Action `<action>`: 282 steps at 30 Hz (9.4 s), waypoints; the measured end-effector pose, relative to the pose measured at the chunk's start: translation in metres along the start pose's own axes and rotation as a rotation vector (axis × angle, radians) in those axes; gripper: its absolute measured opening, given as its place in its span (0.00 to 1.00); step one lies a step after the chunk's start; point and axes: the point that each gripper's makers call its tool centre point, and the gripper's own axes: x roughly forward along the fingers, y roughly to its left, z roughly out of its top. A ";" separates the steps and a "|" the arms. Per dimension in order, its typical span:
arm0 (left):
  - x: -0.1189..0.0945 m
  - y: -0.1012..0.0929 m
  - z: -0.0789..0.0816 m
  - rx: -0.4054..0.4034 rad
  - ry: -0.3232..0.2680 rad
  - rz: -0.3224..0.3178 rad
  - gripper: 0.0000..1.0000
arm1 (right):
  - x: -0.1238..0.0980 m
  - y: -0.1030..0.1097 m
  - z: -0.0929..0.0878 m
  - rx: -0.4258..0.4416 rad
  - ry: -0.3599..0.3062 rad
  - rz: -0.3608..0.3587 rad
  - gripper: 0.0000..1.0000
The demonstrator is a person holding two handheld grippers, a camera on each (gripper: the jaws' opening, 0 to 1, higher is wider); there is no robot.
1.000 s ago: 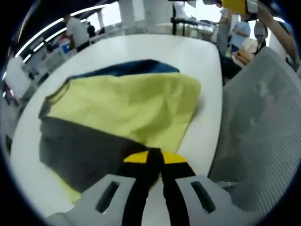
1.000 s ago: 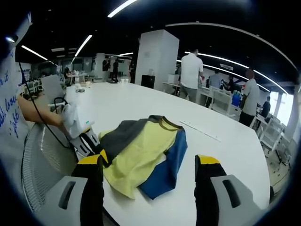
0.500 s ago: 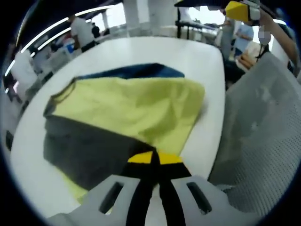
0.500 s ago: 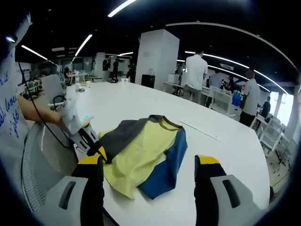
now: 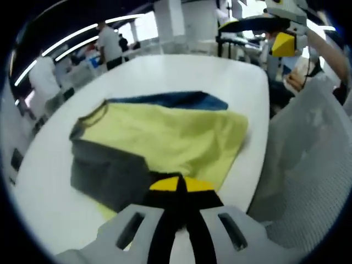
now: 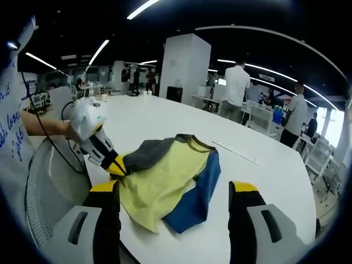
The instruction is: Fold the garment on the visible template until the final outline fits inside the template.
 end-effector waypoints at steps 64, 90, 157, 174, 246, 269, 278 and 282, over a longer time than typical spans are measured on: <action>-0.108 0.147 -0.082 -0.067 0.080 0.384 0.00 | -0.002 0.007 0.007 0.003 0.000 -0.006 1.00; -0.131 0.183 -0.134 -0.139 0.128 0.479 0.00 | -0.002 0.005 0.005 -0.007 0.010 -0.008 1.00; -0.180 0.327 -0.209 -0.169 0.204 0.726 0.00 | -0.019 0.016 0.013 -0.030 0.065 -0.082 1.00; -0.175 0.358 -0.222 -0.170 0.220 0.711 0.00 | -0.020 0.025 0.015 -0.002 0.083 -0.114 1.00; -0.167 0.384 -0.210 -0.090 0.211 0.679 0.08 | 0.003 0.038 0.027 -0.007 0.092 -0.103 1.00; -0.171 0.343 -0.144 -0.036 0.057 0.635 0.20 | -0.002 0.037 0.030 -0.008 0.063 -0.096 1.00; -0.172 0.332 -0.126 -0.016 0.022 0.620 0.31 | -0.003 0.036 0.030 -0.013 0.053 -0.095 1.00; -0.172 0.321 -0.119 -0.010 0.010 0.598 0.34 | -0.006 0.033 0.029 -0.013 0.050 -0.100 1.00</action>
